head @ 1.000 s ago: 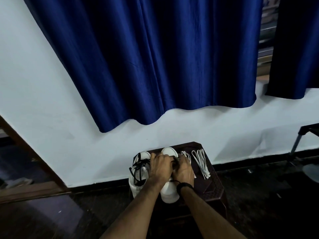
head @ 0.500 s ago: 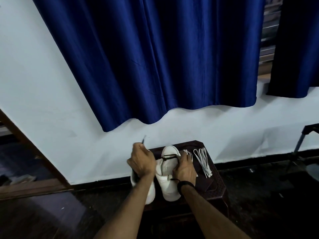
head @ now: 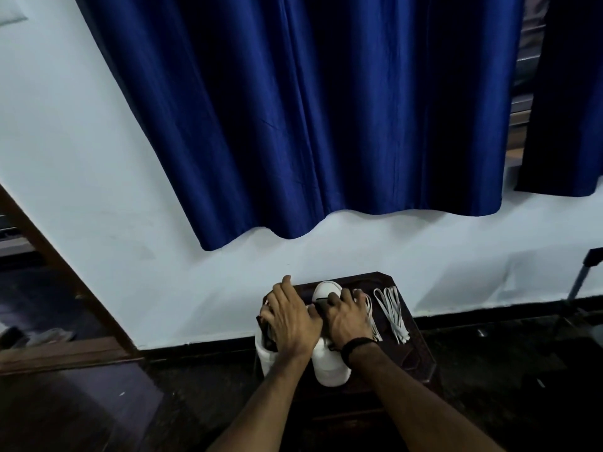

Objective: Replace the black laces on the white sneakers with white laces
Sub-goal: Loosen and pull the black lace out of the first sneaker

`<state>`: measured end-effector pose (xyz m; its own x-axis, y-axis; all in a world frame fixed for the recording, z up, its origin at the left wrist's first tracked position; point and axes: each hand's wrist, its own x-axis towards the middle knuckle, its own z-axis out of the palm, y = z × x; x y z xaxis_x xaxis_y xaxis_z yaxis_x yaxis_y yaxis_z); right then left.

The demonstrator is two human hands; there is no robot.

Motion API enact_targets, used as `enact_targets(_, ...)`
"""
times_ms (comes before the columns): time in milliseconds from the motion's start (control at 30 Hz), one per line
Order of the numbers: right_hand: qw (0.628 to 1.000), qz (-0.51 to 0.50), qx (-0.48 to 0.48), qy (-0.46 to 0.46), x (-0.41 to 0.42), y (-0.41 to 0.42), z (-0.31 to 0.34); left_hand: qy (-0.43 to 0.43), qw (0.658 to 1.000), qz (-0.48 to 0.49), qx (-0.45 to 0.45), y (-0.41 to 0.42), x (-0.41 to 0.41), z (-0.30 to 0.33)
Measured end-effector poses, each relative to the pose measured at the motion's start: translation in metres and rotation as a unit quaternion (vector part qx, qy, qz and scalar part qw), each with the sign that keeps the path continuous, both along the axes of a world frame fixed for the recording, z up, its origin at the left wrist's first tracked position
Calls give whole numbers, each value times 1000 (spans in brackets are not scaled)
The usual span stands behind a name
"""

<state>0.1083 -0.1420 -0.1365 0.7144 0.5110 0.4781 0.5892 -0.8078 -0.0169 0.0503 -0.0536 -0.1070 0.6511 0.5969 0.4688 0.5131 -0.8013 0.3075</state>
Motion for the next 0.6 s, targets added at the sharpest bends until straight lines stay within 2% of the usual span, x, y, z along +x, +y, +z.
enact_targets(200, 998, -18, 10, 61, 8, 3, 10, 18, 998, -26, 52, 2, 0, -6)
enact_targets(267, 990, -24, 55, 128, 14, -1, 17, 20, 997, -30, 65, 2, 0, -8)
enact_targets(300, 977, -51, 104, 177, 20, -4, 24, 23, 997, -30, 67, 2, 0, -8)
enact_targets(367, 923, -94, 232, 293, 35, -7, 27, 30, 997, -30, 69, 0, 0, -8)
enact_targets(400, 898, -109, 277, 325, 41, -8, 28, 33, 996, -32, 70, 0, 0, -8)
enact_targets(433, 893, -107, 288, 328, 43, -7, 31, 36, 996, -37, 71, -1, 0, -7)
enact_targets(533, 957, 24, 140, 253, 44, -2, 37, 40, 995, -44, 78, 0, 0, -5)
enact_targets(600, 977, 102, -9, 185, 41, 0, 40, 43, 995, -48, 75, 0, 1, -5)
